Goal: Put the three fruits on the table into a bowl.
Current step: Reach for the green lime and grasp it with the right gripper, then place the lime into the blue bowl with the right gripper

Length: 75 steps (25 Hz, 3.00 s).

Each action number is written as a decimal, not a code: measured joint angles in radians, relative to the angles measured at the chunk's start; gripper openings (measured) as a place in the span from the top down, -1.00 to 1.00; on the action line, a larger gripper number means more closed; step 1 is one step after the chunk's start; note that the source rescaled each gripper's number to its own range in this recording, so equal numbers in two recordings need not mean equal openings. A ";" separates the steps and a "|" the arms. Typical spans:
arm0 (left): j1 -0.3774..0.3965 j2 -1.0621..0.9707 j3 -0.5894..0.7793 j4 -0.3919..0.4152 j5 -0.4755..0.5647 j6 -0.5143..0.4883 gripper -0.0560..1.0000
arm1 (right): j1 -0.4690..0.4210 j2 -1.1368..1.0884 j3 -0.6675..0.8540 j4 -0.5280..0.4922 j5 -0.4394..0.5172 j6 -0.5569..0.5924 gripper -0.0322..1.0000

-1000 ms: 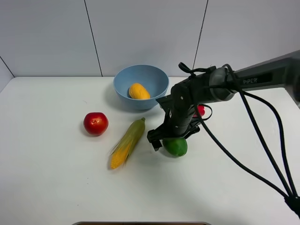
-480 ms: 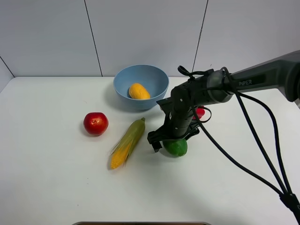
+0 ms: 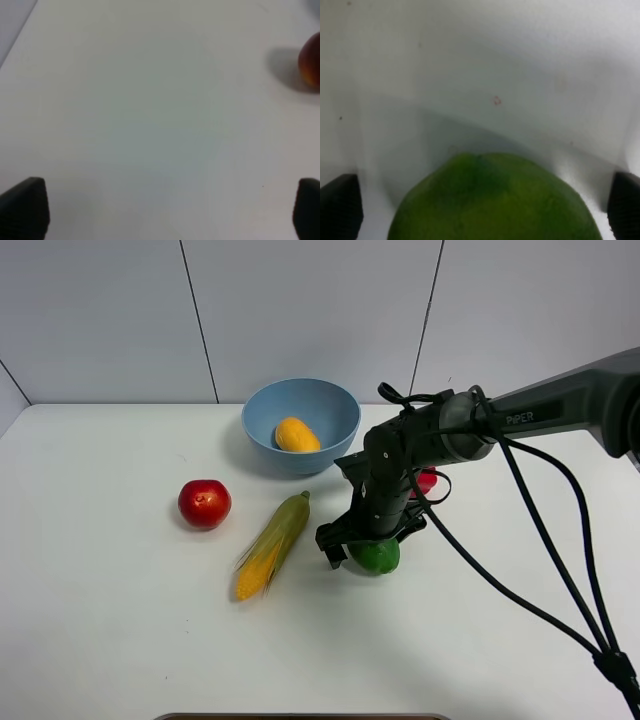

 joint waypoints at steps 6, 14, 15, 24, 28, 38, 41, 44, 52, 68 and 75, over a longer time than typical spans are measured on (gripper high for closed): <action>0.000 0.000 0.000 0.000 0.000 0.000 -0.99 | 0.000 0.000 0.000 0.000 0.008 0.000 -0.12; 0.000 0.000 0.000 0.000 0.000 0.000 -0.99 | 0.000 0.001 0.000 -0.006 0.009 0.004 0.56; 0.000 0.000 0.000 0.000 0.000 0.000 -0.99 | 0.000 0.001 0.000 -0.006 0.009 0.004 0.56; 0.000 0.000 0.000 0.000 0.000 0.000 -0.99 | 0.000 0.001 0.000 -0.007 0.009 0.004 0.56; 0.000 0.000 0.000 0.000 0.000 0.000 -0.99 | 0.000 0.002 0.000 -0.007 0.009 0.004 0.56; 0.000 0.000 0.000 0.000 0.000 0.000 -0.99 | 0.000 0.001 0.000 -0.007 0.009 0.004 0.56; 0.000 0.000 0.000 0.000 0.000 0.000 -0.99 | 0.000 -0.014 0.000 -0.007 0.018 0.004 0.56; 0.000 0.000 0.000 0.000 0.000 0.000 -0.99 | 0.000 -0.050 0.000 -0.007 0.034 0.004 0.56; 0.000 0.000 0.000 0.000 0.000 0.000 -0.99 | 0.000 -0.185 0.000 -0.031 0.069 0.010 0.56; 0.000 0.000 0.000 0.000 0.000 0.000 -0.99 | 0.001 -0.496 -0.014 -0.076 0.004 0.012 0.56; 0.000 0.000 0.000 0.000 0.000 0.000 -0.99 | 0.001 -0.499 -0.176 -0.140 -0.020 0.012 0.56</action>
